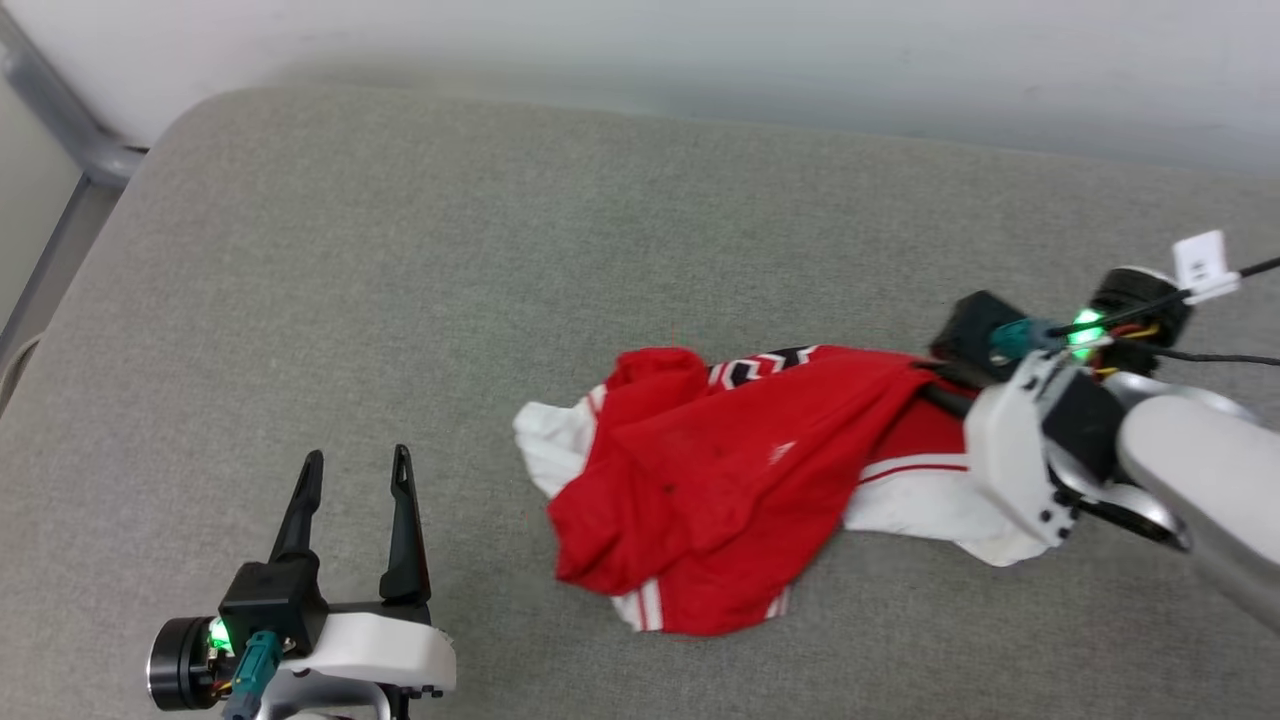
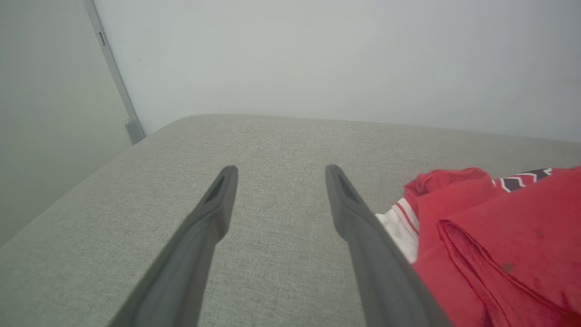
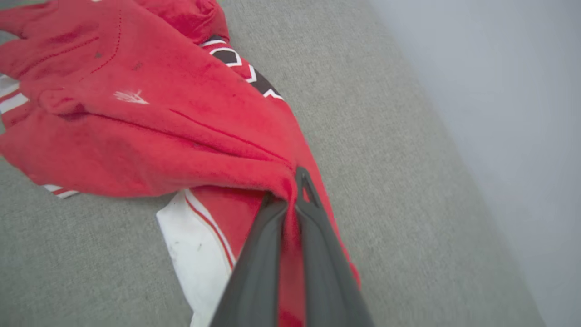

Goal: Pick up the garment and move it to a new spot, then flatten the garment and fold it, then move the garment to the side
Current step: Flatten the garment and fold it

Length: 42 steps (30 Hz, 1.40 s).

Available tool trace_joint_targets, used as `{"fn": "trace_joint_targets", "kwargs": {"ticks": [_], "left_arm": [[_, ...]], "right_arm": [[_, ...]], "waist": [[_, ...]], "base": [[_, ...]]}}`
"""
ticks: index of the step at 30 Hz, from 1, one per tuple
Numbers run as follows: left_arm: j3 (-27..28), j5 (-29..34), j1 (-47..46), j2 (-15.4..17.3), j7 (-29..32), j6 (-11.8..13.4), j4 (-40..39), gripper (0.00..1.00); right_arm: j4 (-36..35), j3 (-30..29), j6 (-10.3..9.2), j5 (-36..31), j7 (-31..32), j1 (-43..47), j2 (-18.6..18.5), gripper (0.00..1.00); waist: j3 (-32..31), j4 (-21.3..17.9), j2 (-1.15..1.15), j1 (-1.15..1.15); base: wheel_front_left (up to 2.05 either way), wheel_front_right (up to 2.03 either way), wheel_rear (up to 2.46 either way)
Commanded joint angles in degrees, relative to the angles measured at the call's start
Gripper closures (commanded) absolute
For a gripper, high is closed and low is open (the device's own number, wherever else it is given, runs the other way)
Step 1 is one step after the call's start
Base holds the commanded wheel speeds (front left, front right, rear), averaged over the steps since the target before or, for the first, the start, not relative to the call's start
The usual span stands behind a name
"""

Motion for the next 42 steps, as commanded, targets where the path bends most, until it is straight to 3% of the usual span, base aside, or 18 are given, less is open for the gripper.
{"fn": "trace_joint_targets", "kwargs": {"ticks": [1, 6, 13, 15, 21, 28, 33, 37, 42], "left_arm": [[0.24, 0.23, 1.0, -0.1, -0.15, -0.03, -0.17, 0.0], [0.67, 0.47, 1.86, -0.09, -0.15, -0.24, -0.01, 0.0], [0.84, 0.7, 2.76, -0.09, -0.15, -0.43, -0.01, 0.0], [1.11, 0.8, 3.1, -0.1, -0.15, -0.64, 0.27, 0.0], [1.58, 1.63, 3.71, -0.1, -0.15, -1.3, 0.72, 0.0], [1.59, 2.05, 5.07, -0.09, -0.15, -1.54, 0.37, 0.0], [1.64, 2.05, 5.89, -0.09, -0.15, -1.48, -0.23, 0.0], [1.51, 2.02, 6.07, -0.09, -0.15, -1.44, -0.72, 0.0], [0.88, 1.81, 4.94, -0.09, -0.15, -1.65, -0.97, 0.0]], "right_arm": [[1.47, -0.76, -0.09, 1.07, -0.95, 1.9, -1.73, 1.0], [6.61, -3.38, -0.1, 4.36, -2.54, 7.22, -5.46, 1.0], [13.22, -5.11, -0.1, 6.82, -4.11, 15.1, -6.41, 1.0], [15.73, -7.61, -0.08, 8.71, -7.53, 18.06, -3.77, 0.0], [15.2, -13.59, -0.08, 7.46, -16.19, 19.44, -1.48, 0.0], [6.53, -23.4, -0.09, 3.91, -19.75, 21.14, -4.86, 0.0], [-2.87, -33.27, -0.08, -0.14, -16.96, 23.03, -6.98, 0.0], [-11.87, -39.97, -0.08, -3.83, -12.2, 24.97, -5.93, 0.0], [-22.08, -40.33, -0.08, -7.87, -3.88, 25.83, -2.69, 0.0]], "waist": [[-1.2, -1.17, 0.0, 0.0], [-2.33, -2.04, 0.0, 0.0], [-3.24, -2.52, 0.0, 0.0], [-3.85, -2.89, 0.0, 0.0], [-5.88, -3.7, 0.0, 0.0], [-7.86, -4.36, 0.0, 0.0], [-8.45, -4.42, 0.0, 0.0], [-8.18, -4.28, 0.0, 0.0], [-7.13, -3.41, 0.0, 0.0]], "base": [[0.0, 0.0, 0.0], [0.0, 0.0, 0.0], [0.0, 0.0, 0.0], [0.0, 0.0, 0.0], [0.0, 0.0, 0.0], [0.0, 0.0, 0.0], [0.0, 0.0, 0.0], [0.0, 0.0, 0.0], [0.0, 0.0, 0.0]]}}
